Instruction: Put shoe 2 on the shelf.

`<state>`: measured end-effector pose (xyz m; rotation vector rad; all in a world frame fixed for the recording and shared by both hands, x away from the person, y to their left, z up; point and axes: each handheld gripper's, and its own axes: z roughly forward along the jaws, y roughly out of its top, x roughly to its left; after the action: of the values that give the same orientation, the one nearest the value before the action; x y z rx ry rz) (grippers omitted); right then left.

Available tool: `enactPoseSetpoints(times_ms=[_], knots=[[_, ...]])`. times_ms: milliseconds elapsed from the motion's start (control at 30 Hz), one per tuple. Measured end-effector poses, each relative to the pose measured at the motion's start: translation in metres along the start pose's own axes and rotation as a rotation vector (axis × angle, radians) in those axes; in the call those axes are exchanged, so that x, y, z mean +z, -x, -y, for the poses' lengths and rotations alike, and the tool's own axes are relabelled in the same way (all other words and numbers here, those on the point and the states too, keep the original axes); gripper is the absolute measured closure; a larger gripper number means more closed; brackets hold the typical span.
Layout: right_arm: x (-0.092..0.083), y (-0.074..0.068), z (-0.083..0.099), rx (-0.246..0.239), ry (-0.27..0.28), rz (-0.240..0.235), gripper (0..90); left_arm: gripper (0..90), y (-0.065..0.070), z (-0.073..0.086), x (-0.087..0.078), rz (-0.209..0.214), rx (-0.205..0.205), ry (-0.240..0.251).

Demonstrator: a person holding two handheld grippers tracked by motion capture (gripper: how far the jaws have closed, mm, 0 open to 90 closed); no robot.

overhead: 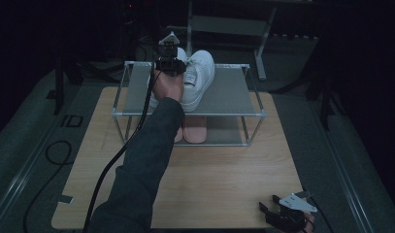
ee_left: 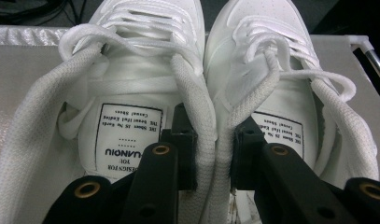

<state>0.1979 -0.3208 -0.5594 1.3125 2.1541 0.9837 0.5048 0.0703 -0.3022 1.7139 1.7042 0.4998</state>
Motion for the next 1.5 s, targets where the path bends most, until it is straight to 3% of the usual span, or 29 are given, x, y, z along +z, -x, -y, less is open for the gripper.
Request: enactPoseSetpoints(times_ms=[267, 733, 1233, 1500], knots=[[0.0000, 0.0000, 0.0000, 0.000, -0.001, 0.000, 38.3, 75.5, 0.0048, 0.0008, 0.0018, -0.011, -0.025, 0.009], [0.0001, -0.0002, -0.0002, -0.001, -0.002, 0.001, 38.3, 74.8, 0.0051, 0.0010, 0.0029, 0.006, -0.052, 0.005], [0.0000, -0.0005, -0.0005, -0.004, -0.005, 0.002, 38.3, 69.9, 0.0051, 0.0011, 0.0052, 0.010, 0.025, -0.007], [0.0000, -0.0006, -0.0006, -0.005, -0.006, 0.001, 38.3, 61.6, 0.0015, 0.0000, 0.0062, 0.051, 0.052, -0.011]])
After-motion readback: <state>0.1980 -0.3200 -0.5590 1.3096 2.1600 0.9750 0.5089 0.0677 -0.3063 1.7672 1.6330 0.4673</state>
